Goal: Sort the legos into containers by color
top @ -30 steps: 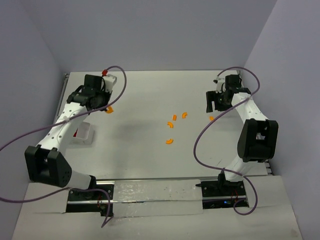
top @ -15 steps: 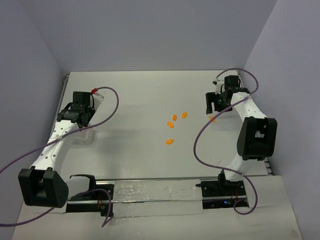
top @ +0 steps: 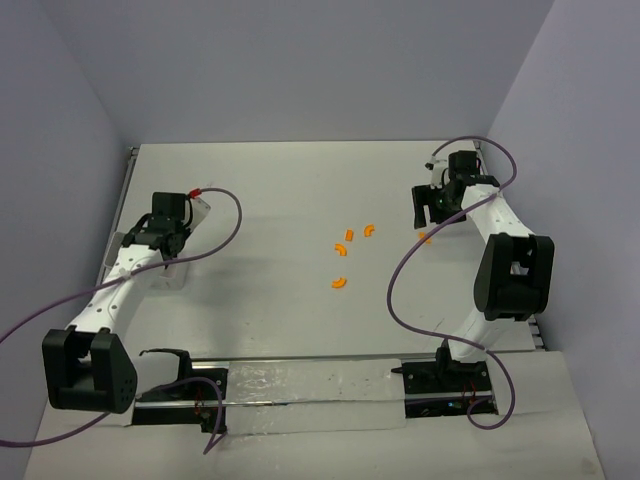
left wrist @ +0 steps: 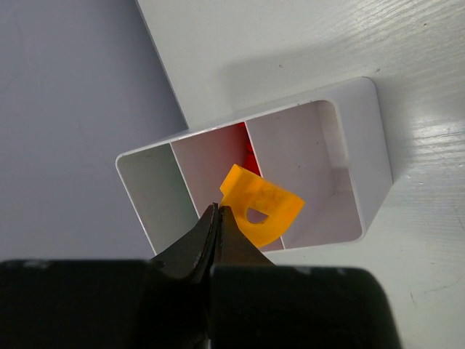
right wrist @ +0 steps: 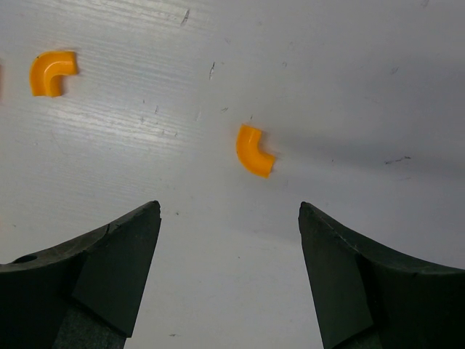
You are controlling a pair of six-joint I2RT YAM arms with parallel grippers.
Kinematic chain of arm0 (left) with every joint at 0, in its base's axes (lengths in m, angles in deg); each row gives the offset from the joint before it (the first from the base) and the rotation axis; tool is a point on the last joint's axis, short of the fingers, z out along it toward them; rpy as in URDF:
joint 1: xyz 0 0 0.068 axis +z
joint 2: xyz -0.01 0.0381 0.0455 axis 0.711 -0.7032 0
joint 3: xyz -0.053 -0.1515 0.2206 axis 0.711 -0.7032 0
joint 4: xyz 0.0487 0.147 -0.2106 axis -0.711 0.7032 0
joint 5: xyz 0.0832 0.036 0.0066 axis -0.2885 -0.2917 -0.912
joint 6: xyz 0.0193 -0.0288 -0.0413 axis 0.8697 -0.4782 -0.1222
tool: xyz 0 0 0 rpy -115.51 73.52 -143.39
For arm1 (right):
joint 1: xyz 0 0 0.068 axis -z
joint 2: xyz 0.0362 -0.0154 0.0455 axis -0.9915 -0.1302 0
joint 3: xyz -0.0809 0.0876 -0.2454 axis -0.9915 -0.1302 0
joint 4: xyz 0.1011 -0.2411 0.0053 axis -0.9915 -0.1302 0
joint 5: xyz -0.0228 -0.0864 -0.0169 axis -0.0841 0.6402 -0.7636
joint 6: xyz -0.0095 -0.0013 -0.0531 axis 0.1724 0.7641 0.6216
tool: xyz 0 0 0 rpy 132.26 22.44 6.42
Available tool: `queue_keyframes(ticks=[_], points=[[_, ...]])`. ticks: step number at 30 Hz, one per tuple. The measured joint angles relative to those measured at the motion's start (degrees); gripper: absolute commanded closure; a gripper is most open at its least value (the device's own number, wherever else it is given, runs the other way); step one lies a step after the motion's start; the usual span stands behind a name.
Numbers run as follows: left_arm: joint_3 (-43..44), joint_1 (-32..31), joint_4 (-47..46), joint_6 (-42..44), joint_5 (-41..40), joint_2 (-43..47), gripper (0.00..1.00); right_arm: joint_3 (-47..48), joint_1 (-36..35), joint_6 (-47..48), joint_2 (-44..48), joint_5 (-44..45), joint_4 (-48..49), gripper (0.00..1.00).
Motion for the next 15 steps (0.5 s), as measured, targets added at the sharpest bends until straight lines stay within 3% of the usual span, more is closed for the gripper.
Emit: queue_keyframes(ticks=[8,15], points=[[-0.4,0.0,-1.5,1.0,-0.2,-1.6,0.64,0.1,0.0,0.8,-1.1,0.7,0.0,0.16],[-0.3,0.0,-1.1,0.6,1.2,-2.8,0.52,0.1,0.1,4.0,-1.2,1.0,-0.1,0.18]])
